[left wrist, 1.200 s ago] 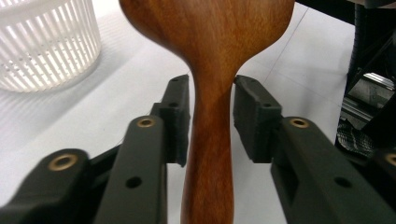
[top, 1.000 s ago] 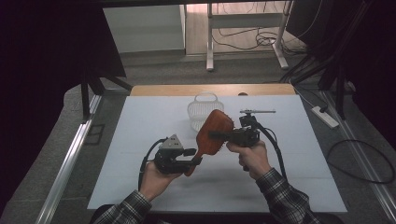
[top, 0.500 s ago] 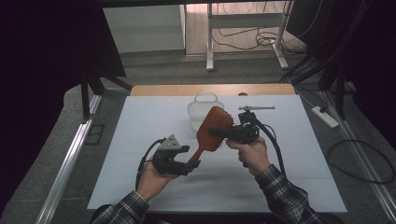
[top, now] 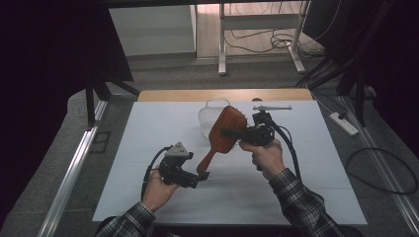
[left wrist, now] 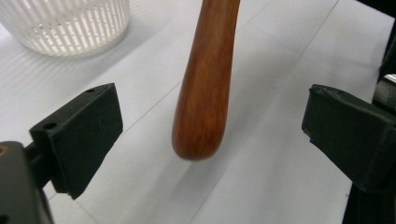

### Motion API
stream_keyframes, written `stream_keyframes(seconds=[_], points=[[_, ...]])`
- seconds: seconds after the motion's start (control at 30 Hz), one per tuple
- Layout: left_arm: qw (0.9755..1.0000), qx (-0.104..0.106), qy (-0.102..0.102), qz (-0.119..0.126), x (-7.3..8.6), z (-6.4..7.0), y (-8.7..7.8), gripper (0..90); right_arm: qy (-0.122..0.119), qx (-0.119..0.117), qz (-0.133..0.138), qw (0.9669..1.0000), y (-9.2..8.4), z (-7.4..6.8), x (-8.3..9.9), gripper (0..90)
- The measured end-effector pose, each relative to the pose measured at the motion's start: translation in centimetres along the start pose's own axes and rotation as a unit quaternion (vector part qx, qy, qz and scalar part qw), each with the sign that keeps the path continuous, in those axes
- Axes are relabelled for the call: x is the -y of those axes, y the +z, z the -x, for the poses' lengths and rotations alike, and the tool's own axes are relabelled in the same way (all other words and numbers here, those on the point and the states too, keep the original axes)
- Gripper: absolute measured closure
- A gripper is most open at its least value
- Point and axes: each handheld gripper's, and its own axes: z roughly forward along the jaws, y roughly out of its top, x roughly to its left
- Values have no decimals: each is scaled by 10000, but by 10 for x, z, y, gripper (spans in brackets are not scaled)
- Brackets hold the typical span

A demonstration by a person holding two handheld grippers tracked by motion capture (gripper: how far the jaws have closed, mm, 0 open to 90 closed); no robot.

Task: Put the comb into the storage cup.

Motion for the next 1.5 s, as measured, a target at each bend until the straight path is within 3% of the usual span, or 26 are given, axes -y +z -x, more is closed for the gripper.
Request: stream_keyframes(seconds=[0.1, 0.37, 0.57, 1.0, 1.5], points=[[10000, -9, -12, 0, 1, -1, -1, 30, -9, 42, 39, 10000, 0, 1, -3, 534], [9996, 265, -69, 88, 6, -4, -5, 5, -34, 112, 135, 9998, 1, 3, -12, 534], [9997, 222, -115, -6, 10, -5, -7, 0, -59, 149, 183, 9997, 1, 4, -18, 534], [9998, 60, -174, 39, 22, -3, -21, 0, -84, 279, 353, 9990, -3, 6, -31, 534], [9994, -233, -234, -33, 38, -7, -39, 0, -47, 374, 501, 9980, 1, 8, -47, 534]])
